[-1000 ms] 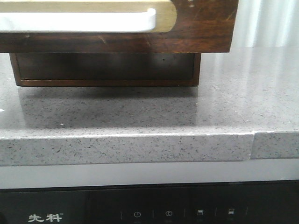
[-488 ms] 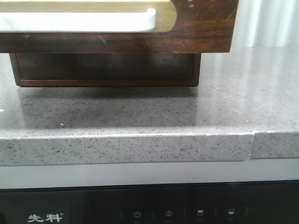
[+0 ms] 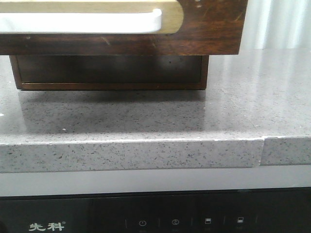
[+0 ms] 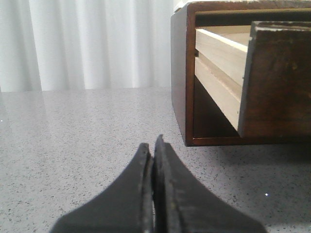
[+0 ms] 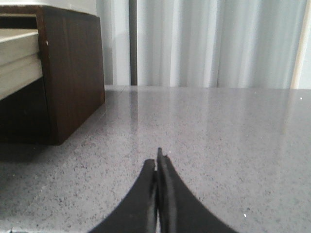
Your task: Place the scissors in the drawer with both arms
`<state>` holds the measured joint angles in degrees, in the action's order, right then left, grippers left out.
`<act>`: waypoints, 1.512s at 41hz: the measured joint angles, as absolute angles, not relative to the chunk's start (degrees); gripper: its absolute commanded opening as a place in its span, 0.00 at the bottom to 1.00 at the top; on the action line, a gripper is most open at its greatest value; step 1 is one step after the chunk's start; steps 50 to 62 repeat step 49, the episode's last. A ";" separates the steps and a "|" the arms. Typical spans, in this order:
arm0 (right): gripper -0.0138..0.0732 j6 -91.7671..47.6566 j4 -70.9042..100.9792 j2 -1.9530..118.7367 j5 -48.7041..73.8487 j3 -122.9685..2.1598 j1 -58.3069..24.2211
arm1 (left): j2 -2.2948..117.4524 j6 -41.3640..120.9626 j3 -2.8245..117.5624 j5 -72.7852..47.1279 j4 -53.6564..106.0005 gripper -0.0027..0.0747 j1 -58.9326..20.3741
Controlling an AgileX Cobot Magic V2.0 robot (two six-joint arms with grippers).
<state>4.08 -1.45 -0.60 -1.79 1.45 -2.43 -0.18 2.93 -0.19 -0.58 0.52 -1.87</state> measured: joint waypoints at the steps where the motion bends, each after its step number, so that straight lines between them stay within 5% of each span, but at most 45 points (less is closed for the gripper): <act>1: 0.03 4.08 -1.49 -0.60 -1.48 1.45 -2.32 | -0.18 2.93 -0.19 -0.58 0.52 0.01 -1.87; 62: 0.03 4.08 -1.58 -0.60 -1.25 1.45 -1.39 | -0.18 2.93 -0.19 -0.54 0.52 0.01 -1.87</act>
